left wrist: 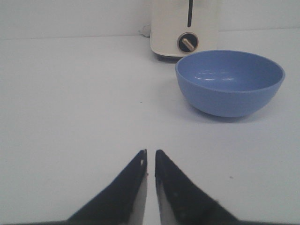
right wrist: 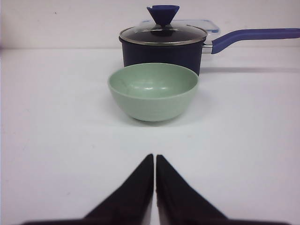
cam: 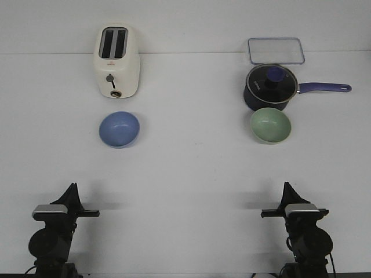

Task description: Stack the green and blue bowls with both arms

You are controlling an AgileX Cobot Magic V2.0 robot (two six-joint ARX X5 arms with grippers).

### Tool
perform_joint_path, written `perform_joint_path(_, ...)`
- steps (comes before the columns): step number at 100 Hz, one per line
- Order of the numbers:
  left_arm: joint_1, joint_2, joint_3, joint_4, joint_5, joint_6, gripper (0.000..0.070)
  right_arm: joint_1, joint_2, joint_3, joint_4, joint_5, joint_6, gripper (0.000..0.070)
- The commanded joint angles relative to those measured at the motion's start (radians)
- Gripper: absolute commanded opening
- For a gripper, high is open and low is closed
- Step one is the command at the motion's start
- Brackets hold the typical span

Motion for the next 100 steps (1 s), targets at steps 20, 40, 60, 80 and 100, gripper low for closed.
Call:
perform_joint_path(20,0.001,-0.002,-0.019,0.010,0.005,0.012,0.0015,0.000,-0.001,-0.004,0.011,0.000,0.002,0.0009)
perform_joint_path(40,0.001,-0.002,-0.019,0.010,0.005,0.012,0.0015,0.000,-0.001,-0.004,0.011,0.000,0.002,0.0009)
perform_joint_path(60,0.001,-0.002,-0.019,0.010,0.005,0.012,0.0015,0.000,-0.001,-0.004,0.011,0.000,0.002,0.0009)
perform_joint_path(80,0.001,-0.002,-0.019,0.010,0.005,0.012,0.0015,0.000,-0.001,-0.004,0.010,-0.005,0.028,0.0009)
perform_joint_path(100,0.001,-0.002,-0.019,0.010,0.005,0.012,0.0015,0.001,-0.001,-0.004,0.011,-0.039,0.195,0.0009)
